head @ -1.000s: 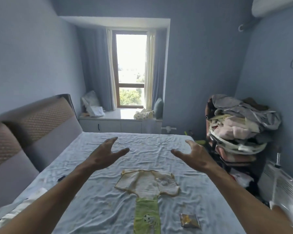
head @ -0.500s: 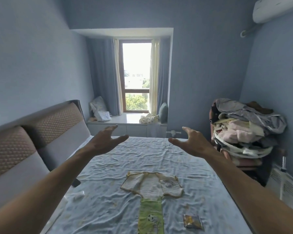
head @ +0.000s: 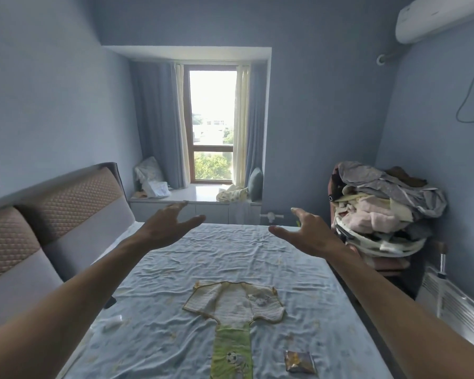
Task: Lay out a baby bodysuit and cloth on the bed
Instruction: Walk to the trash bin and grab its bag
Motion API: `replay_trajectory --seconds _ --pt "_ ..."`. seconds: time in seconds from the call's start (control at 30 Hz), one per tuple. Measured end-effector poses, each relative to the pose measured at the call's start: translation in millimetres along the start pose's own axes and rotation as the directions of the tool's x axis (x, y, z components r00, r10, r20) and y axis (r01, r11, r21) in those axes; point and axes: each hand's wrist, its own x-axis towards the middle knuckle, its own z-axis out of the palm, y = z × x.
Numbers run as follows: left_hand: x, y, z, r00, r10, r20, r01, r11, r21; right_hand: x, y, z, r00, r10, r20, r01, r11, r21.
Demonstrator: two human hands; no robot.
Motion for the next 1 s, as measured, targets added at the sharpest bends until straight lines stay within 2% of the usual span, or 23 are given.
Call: replay_trajectory --seconds 0.17,0.33,0.43,0.53,0.7,0.9,1.0 --pt "22 49 33 0.996 0.084 0.016 -0.083 0.994 -0.074 -9 32 -34 0.997 0.07 -0.042 -0.072 0.997 -0.024" --pt "47 117 81 0.971 0.237 0.038 -0.225 0.953 -0.202 -35 77 -75 0.976 0.177 -0.129 -0.183 0.982 -0.036" --pt "66 156 109 0.942 0.318 0.111 -0.278 0.92 -0.274 -56 99 -101 0.95 0.252 -0.186 -0.263 0.964 -0.039" --pt "93 199 141 0.902 0.413 0.125 -0.36 0.88 -0.31 -81 119 -125 0.901 0.346 -0.262 -0.364 0.931 -0.023" --pt "117 271 185 0.759 0.607 0.235 -0.487 0.769 -0.413 -135 144 -150 0.766 0.518 -0.381 -0.559 0.829 0.004" --pt "80 348 228 0.528 0.801 0.283 -0.59 0.585 -0.556 -226 156 -157 0.541 0.677 -0.499 -0.755 0.652 0.067" --pt "44 382 257 0.397 0.851 0.343 -0.608 0.524 -0.596 -288 155 -151 0.394 0.739 -0.547 -0.829 0.542 0.136"
